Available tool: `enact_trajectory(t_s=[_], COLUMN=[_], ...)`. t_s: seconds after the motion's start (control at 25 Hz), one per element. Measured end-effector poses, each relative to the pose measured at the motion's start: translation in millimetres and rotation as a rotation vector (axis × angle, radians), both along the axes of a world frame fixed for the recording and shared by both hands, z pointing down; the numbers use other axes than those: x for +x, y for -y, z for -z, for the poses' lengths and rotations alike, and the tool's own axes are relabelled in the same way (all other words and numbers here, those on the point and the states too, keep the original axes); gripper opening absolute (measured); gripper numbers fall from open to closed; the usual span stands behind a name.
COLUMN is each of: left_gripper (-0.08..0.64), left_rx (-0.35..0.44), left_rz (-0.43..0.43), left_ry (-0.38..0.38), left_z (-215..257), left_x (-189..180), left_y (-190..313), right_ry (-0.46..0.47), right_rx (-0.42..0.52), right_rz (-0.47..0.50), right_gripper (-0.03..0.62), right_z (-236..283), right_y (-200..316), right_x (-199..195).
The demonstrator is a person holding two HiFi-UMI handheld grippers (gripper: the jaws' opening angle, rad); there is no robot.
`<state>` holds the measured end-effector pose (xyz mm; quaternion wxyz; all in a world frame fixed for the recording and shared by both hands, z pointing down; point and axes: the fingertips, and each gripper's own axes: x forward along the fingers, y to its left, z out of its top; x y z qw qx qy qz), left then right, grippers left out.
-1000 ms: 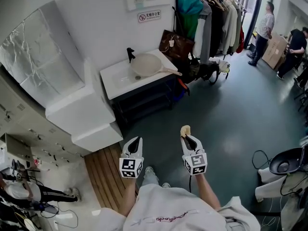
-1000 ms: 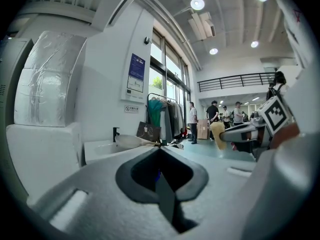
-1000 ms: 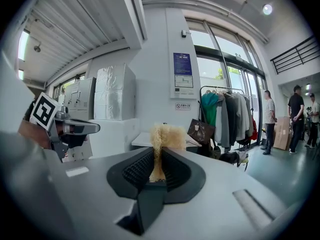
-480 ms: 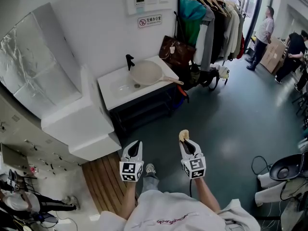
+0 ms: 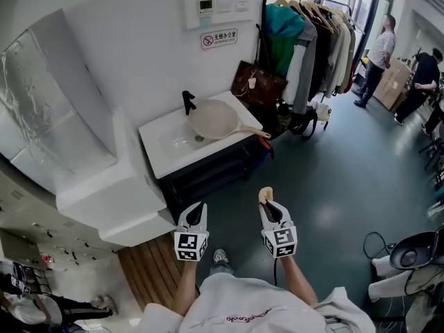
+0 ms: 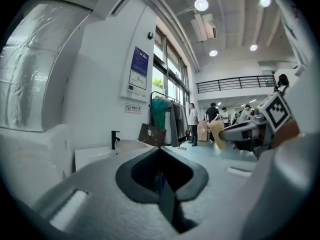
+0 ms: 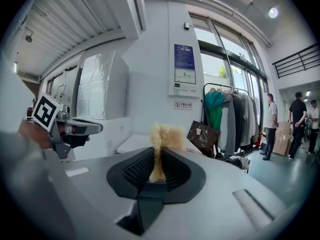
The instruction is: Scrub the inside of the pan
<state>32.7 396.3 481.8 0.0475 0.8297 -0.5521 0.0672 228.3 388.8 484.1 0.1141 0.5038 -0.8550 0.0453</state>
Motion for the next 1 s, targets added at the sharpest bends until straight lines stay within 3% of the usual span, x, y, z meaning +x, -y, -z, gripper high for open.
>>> enact_trajectory(t_s=[0.48,1.0], left_gripper=[0.000,0.000], left_rx=[0.009,-0.002], left_rz=[-0.024,-0.094], left_ry=[-0.007,-0.006], left_z=[10,2], left_x=[-45,-51], left_y=[95,161], right_ry=[-0.012,-0.022], right_rx=[0.012,0.010], right_rz=[-0.027,-0.072], right_gripper=[0.055,0.055], right_z=[13,5], right_y=[90,141], right_x=[-43,-56])
